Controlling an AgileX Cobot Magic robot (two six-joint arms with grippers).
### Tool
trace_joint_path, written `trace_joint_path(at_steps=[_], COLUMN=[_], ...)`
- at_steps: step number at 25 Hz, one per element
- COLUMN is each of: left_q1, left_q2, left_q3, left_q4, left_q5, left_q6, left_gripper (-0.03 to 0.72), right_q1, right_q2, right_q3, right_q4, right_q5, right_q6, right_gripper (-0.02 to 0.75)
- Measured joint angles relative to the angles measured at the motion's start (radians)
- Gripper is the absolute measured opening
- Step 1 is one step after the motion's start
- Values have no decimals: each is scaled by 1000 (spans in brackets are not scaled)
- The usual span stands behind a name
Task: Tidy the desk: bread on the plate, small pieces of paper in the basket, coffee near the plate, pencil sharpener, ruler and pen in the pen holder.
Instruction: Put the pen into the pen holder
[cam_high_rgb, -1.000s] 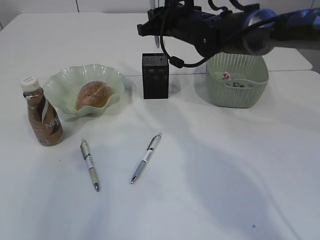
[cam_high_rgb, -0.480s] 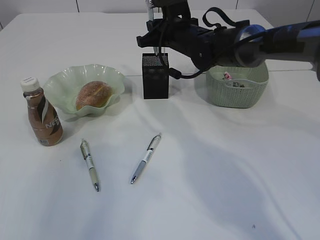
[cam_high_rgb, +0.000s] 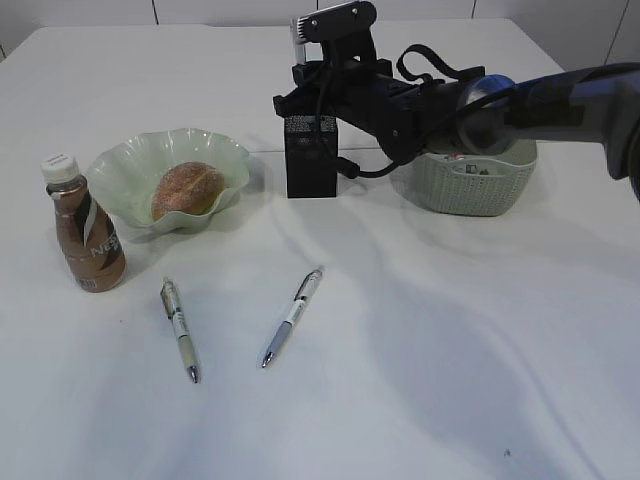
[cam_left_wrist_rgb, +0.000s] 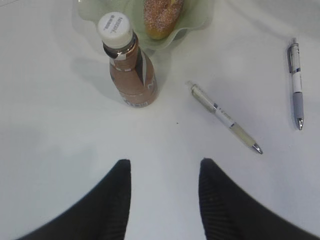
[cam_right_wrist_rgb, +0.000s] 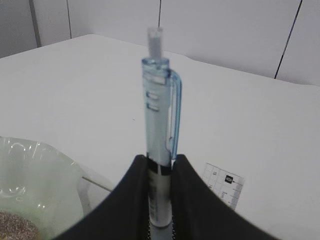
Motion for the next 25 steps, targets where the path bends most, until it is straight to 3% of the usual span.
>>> trace_joint_path(at_steps=[4, 8, 21, 25], left_q1=[0, 0, 0, 0], left_q2=[0, 0, 0, 0], left_q3=[0, 0, 0, 0], left_q4=[0, 0, 0, 0], left_q5=[0, 0, 0, 0], left_q6=[0, -2, -2, -2], left_gripper=[310, 310, 310, 310], right_q1=[-2, -4, -8, -8], right_q2=[2, 9, 13, -57], right_q3=[0, 0, 0, 0], right_q4=[34, 51, 69, 75], right_q5=[-2, -10, -5, 99], right_q6=[0, 0, 0, 0], right_gripper=[164, 262, 286, 286])
